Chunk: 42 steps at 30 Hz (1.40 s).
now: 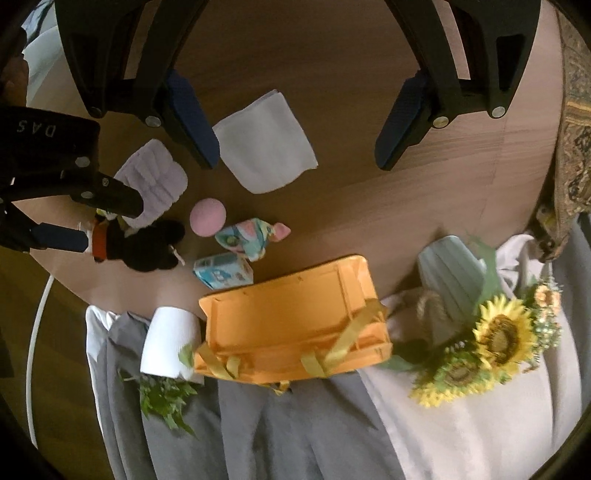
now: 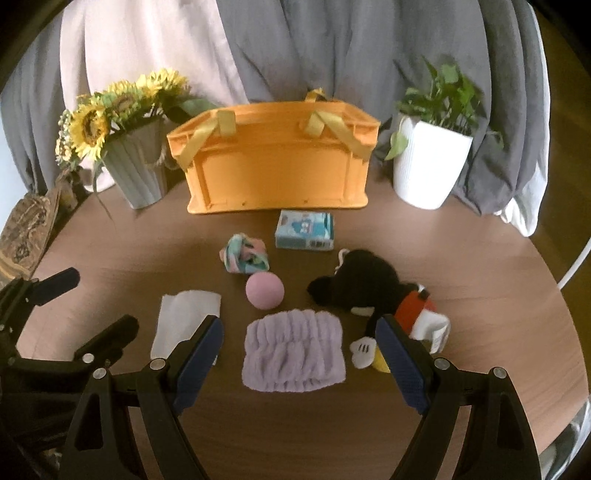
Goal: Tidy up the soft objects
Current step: 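Grasp the white cloth with the left tool while the right tool grasps the lilac headband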
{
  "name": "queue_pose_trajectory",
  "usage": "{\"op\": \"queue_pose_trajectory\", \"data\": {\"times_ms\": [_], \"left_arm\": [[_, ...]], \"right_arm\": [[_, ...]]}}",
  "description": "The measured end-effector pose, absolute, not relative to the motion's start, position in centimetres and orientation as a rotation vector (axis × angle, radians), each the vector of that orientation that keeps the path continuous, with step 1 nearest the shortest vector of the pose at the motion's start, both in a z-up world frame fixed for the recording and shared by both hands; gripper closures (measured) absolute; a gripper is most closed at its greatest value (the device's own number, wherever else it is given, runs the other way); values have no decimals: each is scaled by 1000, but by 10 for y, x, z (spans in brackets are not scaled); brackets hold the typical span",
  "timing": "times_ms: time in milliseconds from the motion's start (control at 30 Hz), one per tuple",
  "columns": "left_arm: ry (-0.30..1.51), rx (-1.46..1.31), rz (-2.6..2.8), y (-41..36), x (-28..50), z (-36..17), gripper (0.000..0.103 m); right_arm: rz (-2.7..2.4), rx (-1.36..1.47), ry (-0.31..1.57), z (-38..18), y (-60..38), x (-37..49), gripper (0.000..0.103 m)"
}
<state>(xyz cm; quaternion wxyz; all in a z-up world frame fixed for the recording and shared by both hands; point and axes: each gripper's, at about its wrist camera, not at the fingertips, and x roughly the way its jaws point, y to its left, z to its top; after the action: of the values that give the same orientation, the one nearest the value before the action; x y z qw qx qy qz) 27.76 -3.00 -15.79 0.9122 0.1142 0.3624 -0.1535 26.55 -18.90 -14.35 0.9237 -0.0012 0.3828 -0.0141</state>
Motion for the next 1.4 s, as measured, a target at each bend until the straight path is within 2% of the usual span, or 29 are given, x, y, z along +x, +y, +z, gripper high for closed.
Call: {"op": "queue_pose_trajectory", "data": {"times_ms": [500, 700, 900, 1000, 1067, 1233, 1400], "left_arm": [[808, 255, -408, -43, 304, -201, 27], [844, 257, -422, -48, 309, -213, 34], [878, 233, -430, -50, 311, -220, 45], [889, 212, -432, -51, 311, -219, 55], [894, 203, -434, -51, 311, -219, 63], [902, 192, -427, -54, 311, -217, 87], [901, 170, -410, -53, 307, -210, 92]], "right_arm": [[-27, -46, 815, -177, -185, 281, 19], [-14, -38, 835, -187, -184, 285, 25], [-17, -24, 850, -192, -186, 285, 33], [-13, -14, 849, -192, -188, 285, 39], [-5, -11, 851, -192, -188, 285, 47], [13, -2, 847, -191, -187, 283, 62], [33, 13, 841, -187, -189, 282, 74]]}}
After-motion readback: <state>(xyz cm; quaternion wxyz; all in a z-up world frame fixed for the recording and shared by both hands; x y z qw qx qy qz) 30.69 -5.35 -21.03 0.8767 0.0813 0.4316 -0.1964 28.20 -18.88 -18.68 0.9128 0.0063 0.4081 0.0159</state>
